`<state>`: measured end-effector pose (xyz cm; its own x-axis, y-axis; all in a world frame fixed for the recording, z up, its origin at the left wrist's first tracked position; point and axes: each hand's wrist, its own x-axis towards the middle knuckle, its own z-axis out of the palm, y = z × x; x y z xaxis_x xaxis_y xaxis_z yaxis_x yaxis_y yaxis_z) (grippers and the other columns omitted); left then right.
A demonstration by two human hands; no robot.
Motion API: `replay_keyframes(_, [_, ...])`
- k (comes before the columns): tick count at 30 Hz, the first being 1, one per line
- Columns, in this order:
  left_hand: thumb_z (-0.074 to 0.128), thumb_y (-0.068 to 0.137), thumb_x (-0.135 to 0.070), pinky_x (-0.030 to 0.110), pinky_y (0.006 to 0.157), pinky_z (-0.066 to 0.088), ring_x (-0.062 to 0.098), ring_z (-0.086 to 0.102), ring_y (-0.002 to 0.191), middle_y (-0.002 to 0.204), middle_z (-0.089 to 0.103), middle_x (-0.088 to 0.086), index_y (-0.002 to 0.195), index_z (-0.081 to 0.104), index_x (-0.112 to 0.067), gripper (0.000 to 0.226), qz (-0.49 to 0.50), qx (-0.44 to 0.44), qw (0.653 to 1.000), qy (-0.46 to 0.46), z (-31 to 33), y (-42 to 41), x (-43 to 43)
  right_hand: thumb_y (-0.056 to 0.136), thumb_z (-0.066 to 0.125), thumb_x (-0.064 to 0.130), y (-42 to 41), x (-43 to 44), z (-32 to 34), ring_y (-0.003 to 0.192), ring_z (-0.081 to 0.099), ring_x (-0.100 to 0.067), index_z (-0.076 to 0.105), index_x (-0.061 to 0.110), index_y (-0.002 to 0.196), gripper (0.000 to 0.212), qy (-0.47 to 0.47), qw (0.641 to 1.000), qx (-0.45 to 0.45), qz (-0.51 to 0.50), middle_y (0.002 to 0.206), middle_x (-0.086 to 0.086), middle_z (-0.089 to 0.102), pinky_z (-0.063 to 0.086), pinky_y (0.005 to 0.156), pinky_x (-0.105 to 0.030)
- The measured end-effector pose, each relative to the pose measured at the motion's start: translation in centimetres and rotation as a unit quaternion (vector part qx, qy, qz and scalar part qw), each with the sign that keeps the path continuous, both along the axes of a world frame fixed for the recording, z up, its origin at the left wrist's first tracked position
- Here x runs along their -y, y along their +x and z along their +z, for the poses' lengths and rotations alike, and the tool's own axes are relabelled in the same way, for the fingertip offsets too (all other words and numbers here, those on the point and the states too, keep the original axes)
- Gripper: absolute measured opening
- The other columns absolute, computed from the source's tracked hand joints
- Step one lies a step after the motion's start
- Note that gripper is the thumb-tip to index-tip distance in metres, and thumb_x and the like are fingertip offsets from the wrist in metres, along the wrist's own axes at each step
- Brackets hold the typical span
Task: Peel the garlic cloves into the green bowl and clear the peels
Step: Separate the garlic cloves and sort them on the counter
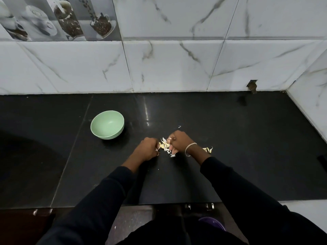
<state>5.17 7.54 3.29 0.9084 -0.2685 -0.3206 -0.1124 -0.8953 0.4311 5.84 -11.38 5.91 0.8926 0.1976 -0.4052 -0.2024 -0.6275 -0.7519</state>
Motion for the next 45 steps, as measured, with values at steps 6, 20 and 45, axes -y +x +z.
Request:
replay_keyframes(6, [0.074,0.074,-0.007,0.029,0.07,0.06,0.013,0.071,0.06,0.069,0.074,-0.001,0.077,0.071,-0.017,0.011,0.031,-0.033,0.993,-0.109,0.4,-0.8,-1.2,0.091,0.044,0.013,0.0,-2.1,0.3,0.086,0.065,-0.026,0.071,0.007,0.094,0.028,-0.09,0.988,0.073,0.102,0.086,-0.005,0.071,0.051,0.075,-0.025])
replay_keyframes(20, [0.063,0.084,0.012,0.036,0.075,0.063,0.029,0.076,0.074,0.08,0.075,0.017,0.084,0.07,-0.002,0.016,0.149,-0.071,0.95,-0.266,-0.4,-1.1,-2.4,0.081,0.06,0.005,0.0,-2.7,-1.6,0.097,0.064,-0.028,0.067,0.017,0.09,0.016,-0.256,0.918,0.171,0.251,0.098,-0.004,0.068,0.043,0.072,-0.031])
replay_keyframes(45, [0.039,0.097,-0.001,0.033,0.066,0.052,0.021,0.064,0.059,0.066,0.065,0.002,0.097,0.04,-0.015,0.014,0.137,-0.086,0.951,-0.264,-0.5,-1.5,-1.5,0.084,0.057,0.008,0.7,-0.8,-1.5,0.094,0.066,-0.026,0.064,0.021,0.079,0.015,-0.139,0.973,0.153,0.107,0.093,0.0,0.069,0.051,0.083,-0.036])
